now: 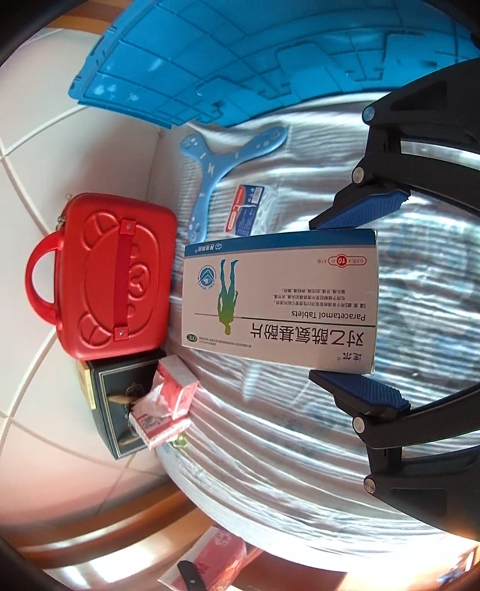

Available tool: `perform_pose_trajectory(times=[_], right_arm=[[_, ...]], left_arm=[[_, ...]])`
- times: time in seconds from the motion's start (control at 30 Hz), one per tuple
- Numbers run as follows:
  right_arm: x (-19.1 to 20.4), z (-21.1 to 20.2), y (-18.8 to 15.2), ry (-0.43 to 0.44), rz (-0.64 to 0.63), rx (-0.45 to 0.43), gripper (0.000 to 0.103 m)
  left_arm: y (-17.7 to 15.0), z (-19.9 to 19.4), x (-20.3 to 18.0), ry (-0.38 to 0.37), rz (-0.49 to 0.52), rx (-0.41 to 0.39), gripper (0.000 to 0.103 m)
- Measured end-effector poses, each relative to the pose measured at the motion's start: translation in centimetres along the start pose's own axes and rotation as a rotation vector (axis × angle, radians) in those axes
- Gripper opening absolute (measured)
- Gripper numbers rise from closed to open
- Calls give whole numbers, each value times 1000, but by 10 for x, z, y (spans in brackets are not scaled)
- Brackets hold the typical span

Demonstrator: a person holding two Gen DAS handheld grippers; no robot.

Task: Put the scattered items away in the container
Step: 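Carry the tissue pack and paracetamol box with both grippers over the crate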

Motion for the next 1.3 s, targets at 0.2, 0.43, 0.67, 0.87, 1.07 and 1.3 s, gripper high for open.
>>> perform_pose_trajectory(times=[0.2, 0.43, 0.67, 0.87, 1.07, 1.3], right_arm=[[-9, -51, 7, 49, -13, -30, 72], [-30, -118, 20, 96, -37, -97, 72], [-63, -171, 33, 124, -25, -150, 72], [-101, -211, 49, 131, -8, -210, 72], [-144, -248, 65, 128, 17, -277, 72], [-200, -276, 72, 94, 46, -325, 72]], left_arm=[[17, -48, -13, -8, -5, -28, 87], [43, -97, -53, -53, 5, -70, 87], [75, -142, -116, -135, 36, -123, 87], [106, -177, -178, -209, 69, -175, 87], [125, -199, -245, -275, 102, -207, 87], [145, -222, -332, -367, 145, -237, 87]])
Point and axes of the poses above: each gripper's, at about its wrist camera, not at the fingertips, and z roughly the way its jaws point, x to its left, y to its top, the point moved 10 cm from there along z, roughly the way its jaws point, and after that the axes turned 12 degrees about -x, right-handed, at the moved point
